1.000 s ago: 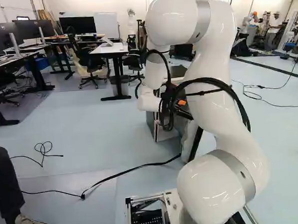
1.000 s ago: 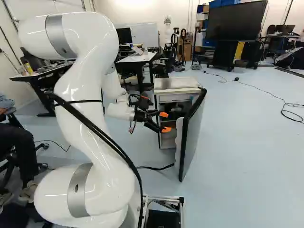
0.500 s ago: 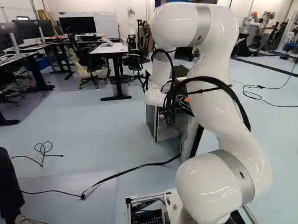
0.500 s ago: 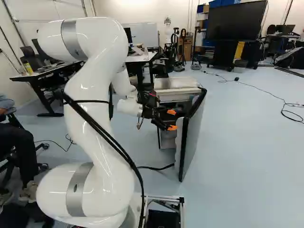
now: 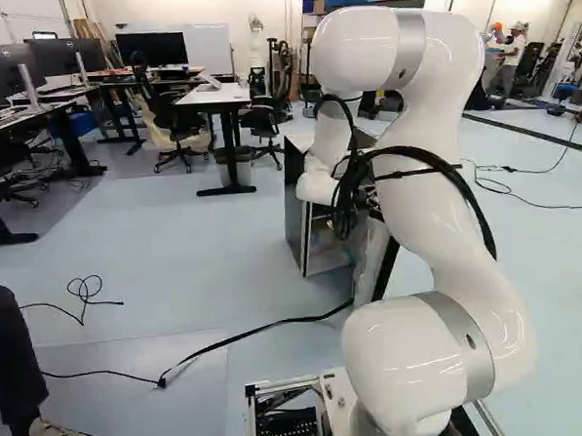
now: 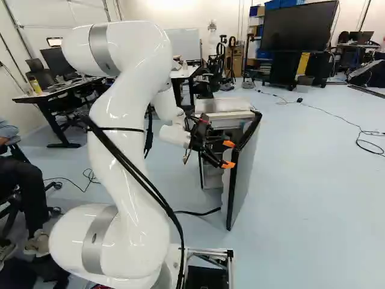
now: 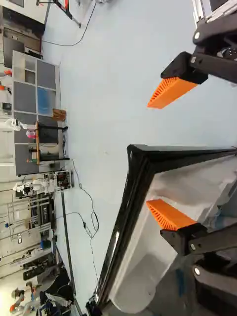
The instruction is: Open the fridge door
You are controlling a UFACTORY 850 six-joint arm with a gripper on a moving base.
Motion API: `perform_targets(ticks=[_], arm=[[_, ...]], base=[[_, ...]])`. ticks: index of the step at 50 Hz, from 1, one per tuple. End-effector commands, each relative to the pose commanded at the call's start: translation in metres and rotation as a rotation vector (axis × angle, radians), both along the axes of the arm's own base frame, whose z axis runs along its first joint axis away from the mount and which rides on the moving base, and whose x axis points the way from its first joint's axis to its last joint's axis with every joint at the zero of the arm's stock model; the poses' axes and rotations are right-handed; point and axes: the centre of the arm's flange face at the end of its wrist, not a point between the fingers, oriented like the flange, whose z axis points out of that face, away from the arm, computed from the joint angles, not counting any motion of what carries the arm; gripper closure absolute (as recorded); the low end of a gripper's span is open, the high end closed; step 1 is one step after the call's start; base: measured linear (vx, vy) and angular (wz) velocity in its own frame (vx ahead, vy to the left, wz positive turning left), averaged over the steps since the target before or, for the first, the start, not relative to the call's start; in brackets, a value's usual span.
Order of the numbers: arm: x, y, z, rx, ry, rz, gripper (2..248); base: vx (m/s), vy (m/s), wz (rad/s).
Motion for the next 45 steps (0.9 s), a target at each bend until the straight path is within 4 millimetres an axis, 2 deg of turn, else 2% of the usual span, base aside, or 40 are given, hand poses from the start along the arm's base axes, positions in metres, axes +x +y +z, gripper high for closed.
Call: perform_targets(ticks=[26, 45], arm=[[-0.007, -0.057, 0.000, -0.001, -0.010, -0.121, 3], [0.008, -0.101, 0.002, -0.005, -0.051, -0.205, 3]], base=[[0.000, 0.000, 0.000], [0.000, 0.000, 0.000]])
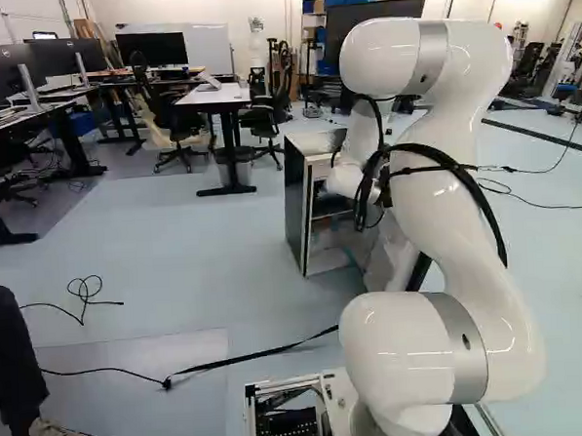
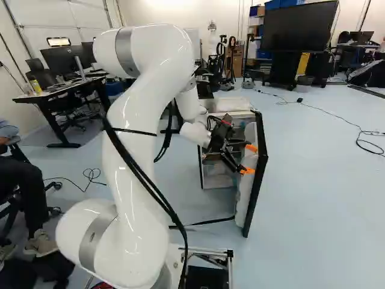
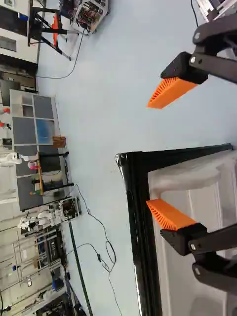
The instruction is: Open the fridge door
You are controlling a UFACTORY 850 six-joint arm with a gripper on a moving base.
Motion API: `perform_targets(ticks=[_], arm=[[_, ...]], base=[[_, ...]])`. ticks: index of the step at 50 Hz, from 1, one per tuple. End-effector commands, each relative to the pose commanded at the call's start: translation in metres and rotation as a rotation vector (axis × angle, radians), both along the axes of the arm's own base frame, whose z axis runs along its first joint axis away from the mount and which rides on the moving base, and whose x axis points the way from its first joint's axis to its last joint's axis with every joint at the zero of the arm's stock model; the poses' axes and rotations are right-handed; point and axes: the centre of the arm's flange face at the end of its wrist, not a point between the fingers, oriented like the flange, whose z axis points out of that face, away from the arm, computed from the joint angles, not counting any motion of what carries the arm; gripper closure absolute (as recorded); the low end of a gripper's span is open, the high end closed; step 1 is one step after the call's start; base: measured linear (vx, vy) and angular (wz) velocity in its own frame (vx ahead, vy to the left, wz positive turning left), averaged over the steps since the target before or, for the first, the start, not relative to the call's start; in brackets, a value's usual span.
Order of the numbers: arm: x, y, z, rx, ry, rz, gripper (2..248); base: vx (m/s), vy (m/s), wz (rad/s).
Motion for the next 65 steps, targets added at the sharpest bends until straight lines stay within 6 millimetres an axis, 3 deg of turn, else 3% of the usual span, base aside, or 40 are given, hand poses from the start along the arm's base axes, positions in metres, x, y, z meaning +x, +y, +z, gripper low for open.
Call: perform_targets(ticks=[26, 34, 43, 65], arm=[[0.019, -0.061, 0.002, -0.016, -0.061, -0.103, 3], [0.021, -0.068, 0.002, -0.018, -0.067, -0.114, 3], [0.015, -0.060, 0.002, -0.015, -0.055, -0.103, 3], [-0.014, -0.011, 0.000, 0.001, 0.014, -0.020, 3]], base=[[0.000, 0.000, 0.000], [0.000, 0.000, 0.000], [0.000, 0.000, 0.000], [0.000, 0.000, 0.000]])
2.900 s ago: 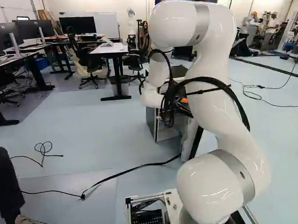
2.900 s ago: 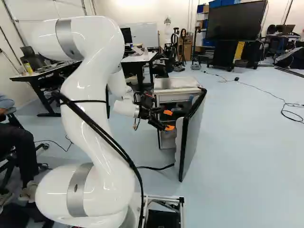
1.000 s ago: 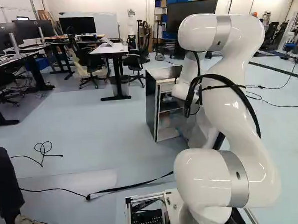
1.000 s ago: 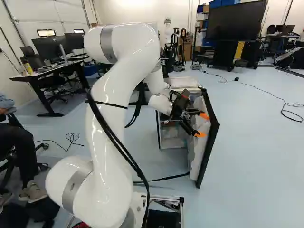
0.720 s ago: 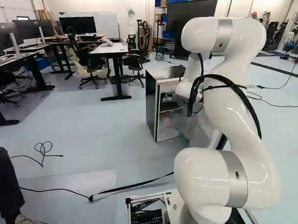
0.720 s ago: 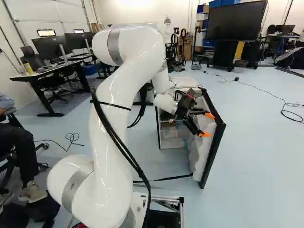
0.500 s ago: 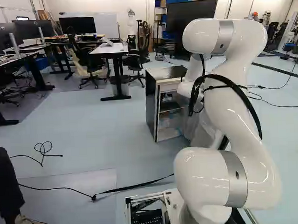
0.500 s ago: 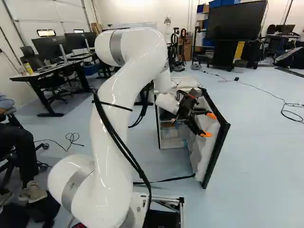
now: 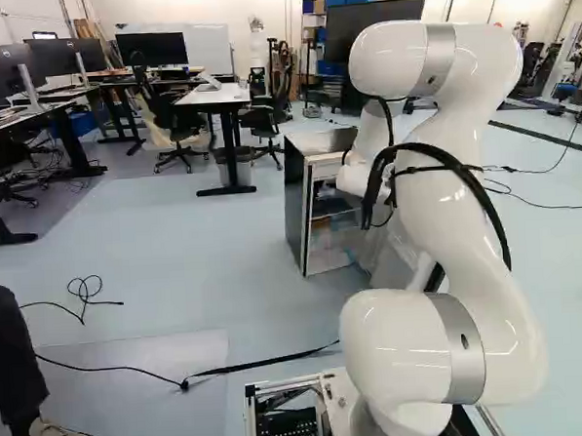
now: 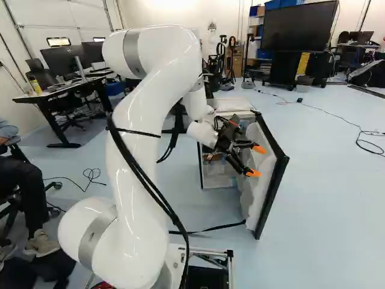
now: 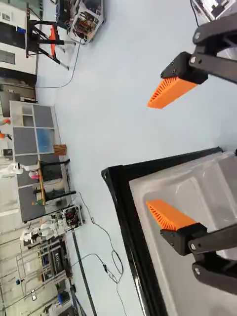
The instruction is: Open the fridge door
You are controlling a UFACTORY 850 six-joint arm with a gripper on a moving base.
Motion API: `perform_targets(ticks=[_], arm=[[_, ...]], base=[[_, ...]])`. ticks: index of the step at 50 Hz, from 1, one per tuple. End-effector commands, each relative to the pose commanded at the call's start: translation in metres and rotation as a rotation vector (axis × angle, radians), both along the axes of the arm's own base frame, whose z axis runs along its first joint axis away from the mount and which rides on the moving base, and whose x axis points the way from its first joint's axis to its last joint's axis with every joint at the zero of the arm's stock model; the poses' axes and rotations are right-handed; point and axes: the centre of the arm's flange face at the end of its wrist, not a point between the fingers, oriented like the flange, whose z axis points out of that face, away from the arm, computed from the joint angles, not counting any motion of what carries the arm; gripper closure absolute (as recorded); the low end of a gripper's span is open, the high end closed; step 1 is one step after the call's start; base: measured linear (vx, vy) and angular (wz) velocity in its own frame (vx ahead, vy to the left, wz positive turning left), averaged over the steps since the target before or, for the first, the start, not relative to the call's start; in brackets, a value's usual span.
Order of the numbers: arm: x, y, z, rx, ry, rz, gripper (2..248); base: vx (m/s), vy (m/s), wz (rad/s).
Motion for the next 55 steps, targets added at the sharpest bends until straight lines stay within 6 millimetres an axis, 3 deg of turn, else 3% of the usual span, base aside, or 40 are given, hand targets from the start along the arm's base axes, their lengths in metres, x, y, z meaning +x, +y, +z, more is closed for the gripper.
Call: perform_targets(ticks=[55], arm=[[-0.081, 0.115, -0.002, -0.005, 0.172, 0.365, 3]], base=[[0.000, 0.000, 0.000]])
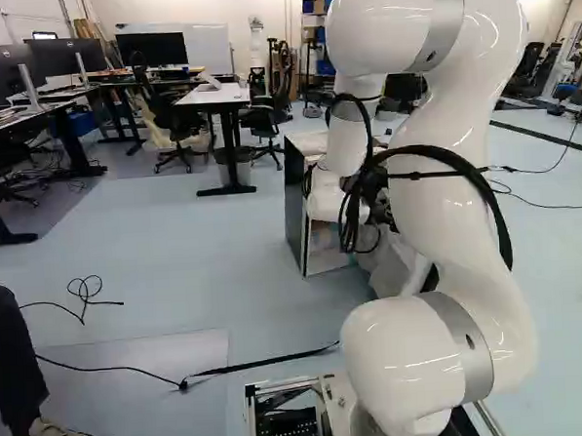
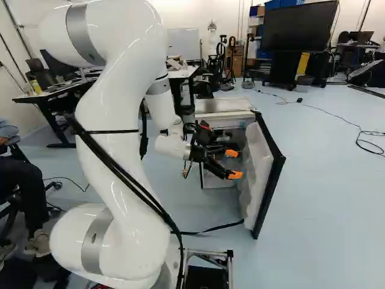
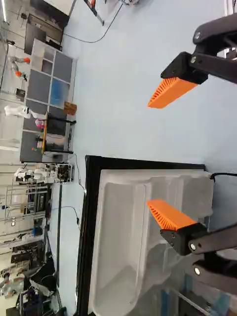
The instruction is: Open the fridge door
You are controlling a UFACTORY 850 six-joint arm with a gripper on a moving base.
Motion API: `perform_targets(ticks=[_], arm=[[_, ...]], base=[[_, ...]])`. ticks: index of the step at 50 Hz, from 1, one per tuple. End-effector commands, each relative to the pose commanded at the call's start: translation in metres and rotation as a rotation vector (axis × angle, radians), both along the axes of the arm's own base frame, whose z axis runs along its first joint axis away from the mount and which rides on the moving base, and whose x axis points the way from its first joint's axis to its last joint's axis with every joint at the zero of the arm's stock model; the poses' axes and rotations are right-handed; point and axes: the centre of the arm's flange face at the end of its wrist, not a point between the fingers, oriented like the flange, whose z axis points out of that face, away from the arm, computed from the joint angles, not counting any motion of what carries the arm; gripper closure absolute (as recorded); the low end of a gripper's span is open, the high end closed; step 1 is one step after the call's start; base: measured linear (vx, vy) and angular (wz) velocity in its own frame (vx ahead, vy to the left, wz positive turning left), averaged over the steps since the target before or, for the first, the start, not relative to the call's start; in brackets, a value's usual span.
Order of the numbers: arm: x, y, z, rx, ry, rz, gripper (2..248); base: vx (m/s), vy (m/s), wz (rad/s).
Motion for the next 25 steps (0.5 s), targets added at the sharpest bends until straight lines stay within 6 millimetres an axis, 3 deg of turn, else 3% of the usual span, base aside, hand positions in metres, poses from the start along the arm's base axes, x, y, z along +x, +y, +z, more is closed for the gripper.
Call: perform_targets(ticks=[25], arm=[[-0.0021, 0.0025, 0.0018, 0.002, -0.001, 0.026, 3]], base=[[0.000, 0.000, 0.000]])
